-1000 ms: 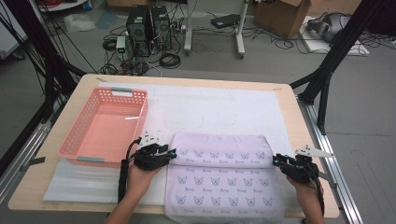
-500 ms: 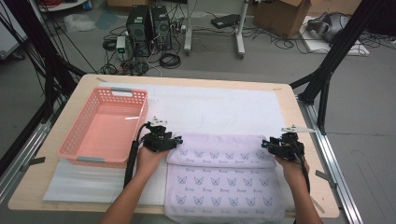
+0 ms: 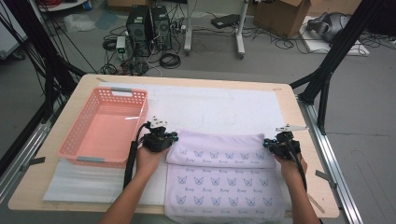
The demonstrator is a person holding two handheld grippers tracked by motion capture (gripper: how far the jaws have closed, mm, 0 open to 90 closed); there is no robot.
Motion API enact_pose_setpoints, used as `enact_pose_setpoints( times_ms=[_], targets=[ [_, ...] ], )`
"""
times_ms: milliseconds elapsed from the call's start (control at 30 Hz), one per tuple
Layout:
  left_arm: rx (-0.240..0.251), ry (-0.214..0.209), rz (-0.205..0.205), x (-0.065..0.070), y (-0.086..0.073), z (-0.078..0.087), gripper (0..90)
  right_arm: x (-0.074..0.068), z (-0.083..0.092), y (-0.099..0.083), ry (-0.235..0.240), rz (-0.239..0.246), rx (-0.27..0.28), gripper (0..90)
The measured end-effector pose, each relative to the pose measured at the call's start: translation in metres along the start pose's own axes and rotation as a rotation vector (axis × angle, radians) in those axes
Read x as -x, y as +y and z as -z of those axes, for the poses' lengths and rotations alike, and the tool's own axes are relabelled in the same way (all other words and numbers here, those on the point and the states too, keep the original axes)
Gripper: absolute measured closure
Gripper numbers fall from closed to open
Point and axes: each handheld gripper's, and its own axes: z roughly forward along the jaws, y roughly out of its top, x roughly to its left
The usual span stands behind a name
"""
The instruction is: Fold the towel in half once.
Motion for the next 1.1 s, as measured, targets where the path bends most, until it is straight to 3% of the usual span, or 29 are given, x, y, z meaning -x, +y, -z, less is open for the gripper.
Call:
enact_pose_setpoints(
  times_ms=[233, 500, 733, 967, 1100],
  targets=[
    [0.064, -0.042, -0.014, 0.008, 0.000, 0.023, 85.2, -0.003, 0.025, -0.009, 0.013, 0.007, 0.099, 86.4],
    [0.107, -0.086, -0.025, 0.016, -0.014, 0.048, 85.1, -0.012, 0.052, -0.026, 0.041, 0.013, 0.162, 86.4],
    [0.108, -0.104, -0.038, 0.024, -0.032, 0.063, 85.0, -0.023, 0.064, -0.045, 0.066, 0.017, 0.193, 86.3],
    [0.104, -0.121, -0.041, 0.032, -0.051, 0.072, 84.8, -0.028, 0.076, -0.066, 0.098, -0.009, 0.197, 86.3],
    [0.095, -0.124, -0.048, 0.037, -0.061, 0.078, 84.6, -0.032, 0.081, -0.075, 0.100, -0.001, 0.196, 86.3]
  ],
)
